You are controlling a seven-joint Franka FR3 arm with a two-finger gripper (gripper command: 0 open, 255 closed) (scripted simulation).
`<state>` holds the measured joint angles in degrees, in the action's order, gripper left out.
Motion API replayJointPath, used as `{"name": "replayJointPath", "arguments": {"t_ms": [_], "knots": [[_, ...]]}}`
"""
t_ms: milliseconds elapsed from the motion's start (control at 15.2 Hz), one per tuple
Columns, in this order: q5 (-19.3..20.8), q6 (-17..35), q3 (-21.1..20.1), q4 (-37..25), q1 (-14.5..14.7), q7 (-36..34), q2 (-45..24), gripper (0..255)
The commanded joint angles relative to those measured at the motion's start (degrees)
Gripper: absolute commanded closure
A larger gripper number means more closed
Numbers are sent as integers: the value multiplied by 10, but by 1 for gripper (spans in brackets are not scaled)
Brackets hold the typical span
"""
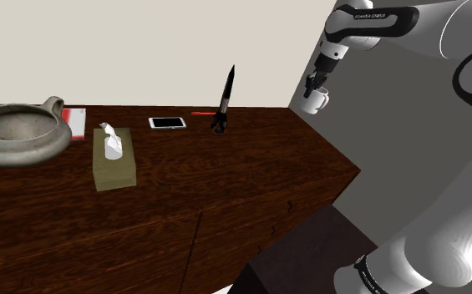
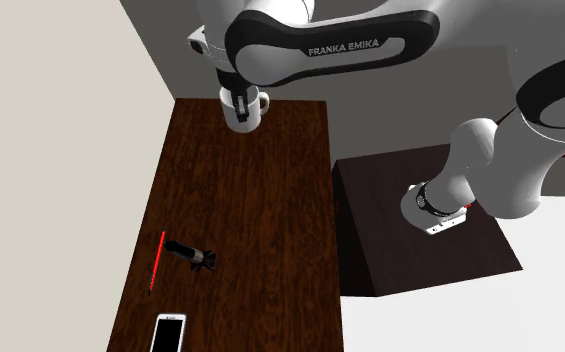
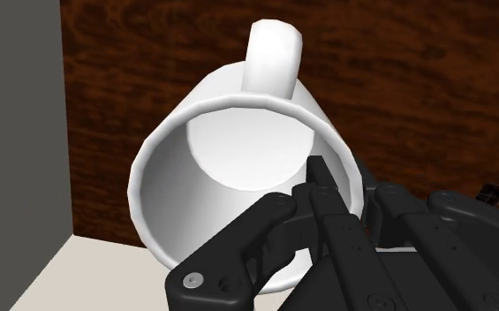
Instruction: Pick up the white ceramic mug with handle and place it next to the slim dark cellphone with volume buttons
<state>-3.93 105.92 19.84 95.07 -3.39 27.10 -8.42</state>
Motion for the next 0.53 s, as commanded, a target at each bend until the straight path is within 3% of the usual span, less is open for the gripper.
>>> {"name": "replayJointPath", "arguments": {"t_ms": [0,462], "knots": [[2,0,-10,-4,14,-26,-3,255],[7,-6,-46,-29,65,-114,-20,255]]}}
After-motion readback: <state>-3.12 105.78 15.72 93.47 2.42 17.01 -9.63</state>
